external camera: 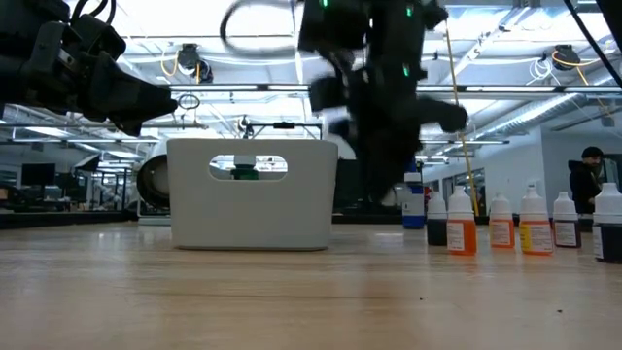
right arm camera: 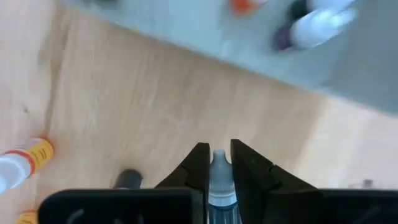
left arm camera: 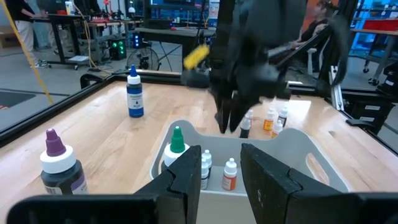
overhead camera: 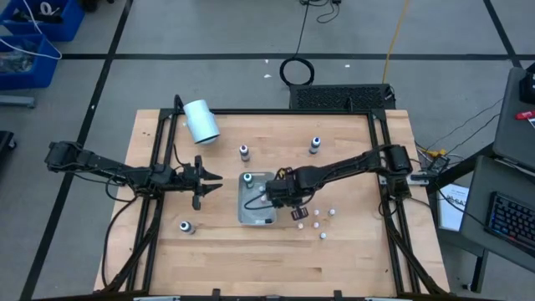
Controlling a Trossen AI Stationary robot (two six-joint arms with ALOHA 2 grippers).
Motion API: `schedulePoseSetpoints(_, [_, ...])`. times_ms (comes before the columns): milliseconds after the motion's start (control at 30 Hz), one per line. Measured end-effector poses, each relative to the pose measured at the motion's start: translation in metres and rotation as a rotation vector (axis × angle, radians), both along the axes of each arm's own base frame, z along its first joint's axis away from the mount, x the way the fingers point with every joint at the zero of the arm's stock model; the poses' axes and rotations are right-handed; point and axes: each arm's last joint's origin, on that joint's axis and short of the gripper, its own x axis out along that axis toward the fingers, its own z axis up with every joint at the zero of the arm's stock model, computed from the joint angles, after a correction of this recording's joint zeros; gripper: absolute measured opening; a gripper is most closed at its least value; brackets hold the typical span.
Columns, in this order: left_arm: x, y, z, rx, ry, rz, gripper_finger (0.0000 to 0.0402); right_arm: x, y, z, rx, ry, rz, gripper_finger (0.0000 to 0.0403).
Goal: Pick & Place food coloring
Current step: Put the top blue food coloring bottle into the bin
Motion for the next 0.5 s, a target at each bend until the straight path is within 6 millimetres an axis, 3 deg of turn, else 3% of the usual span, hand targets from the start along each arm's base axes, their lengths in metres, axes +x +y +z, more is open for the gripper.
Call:
schedulePoseSetpoints(333, [0.000,0.000,0.000,0.000,-0.001,0.000,0.0118,0.007,0.000,0.070,0.063,-0.431,0.043,0.0035])
schedulePoseSetpoints(500, [0.000,0.000,0.000,0.000,-0.001,0.000,0.0118,0.021,0.011,0.091,0.293,-0.672,0.187,0.0030])
